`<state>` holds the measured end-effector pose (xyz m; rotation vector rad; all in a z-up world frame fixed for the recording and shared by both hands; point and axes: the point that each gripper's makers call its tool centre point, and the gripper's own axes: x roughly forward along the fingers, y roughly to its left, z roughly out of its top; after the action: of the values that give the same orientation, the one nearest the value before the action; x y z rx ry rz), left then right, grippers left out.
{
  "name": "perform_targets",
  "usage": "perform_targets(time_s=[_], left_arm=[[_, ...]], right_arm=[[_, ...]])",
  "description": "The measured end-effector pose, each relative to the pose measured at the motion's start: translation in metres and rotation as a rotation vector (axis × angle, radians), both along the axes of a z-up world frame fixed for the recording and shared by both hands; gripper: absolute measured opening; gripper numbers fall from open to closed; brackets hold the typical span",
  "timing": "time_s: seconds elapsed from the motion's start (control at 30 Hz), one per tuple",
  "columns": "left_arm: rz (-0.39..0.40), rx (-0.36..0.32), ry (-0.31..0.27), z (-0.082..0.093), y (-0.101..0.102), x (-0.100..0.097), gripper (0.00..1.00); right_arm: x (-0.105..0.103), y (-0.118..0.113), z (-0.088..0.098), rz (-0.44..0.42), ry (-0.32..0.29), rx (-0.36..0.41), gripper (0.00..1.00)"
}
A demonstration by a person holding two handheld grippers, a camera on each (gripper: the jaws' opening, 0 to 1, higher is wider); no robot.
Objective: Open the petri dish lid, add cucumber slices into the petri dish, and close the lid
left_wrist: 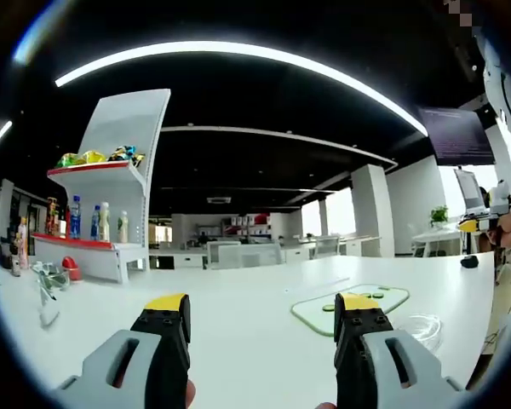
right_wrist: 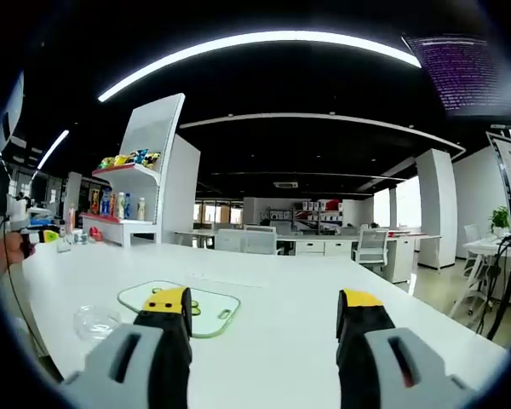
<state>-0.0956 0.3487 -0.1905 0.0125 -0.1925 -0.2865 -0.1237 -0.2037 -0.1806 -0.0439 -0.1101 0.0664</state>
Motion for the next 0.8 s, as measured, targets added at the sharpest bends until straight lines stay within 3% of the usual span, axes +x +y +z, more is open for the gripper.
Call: perform_targets(time_s=[0.8], left_arm=[[-0.004, 0.001, -0.003, 0.0013, -0.0014, -0.0017, 0.69]], right_arm=[[-0.0015, -0.0014, -0.0017, -0.001, 0.002, 0.001, 0.68]])
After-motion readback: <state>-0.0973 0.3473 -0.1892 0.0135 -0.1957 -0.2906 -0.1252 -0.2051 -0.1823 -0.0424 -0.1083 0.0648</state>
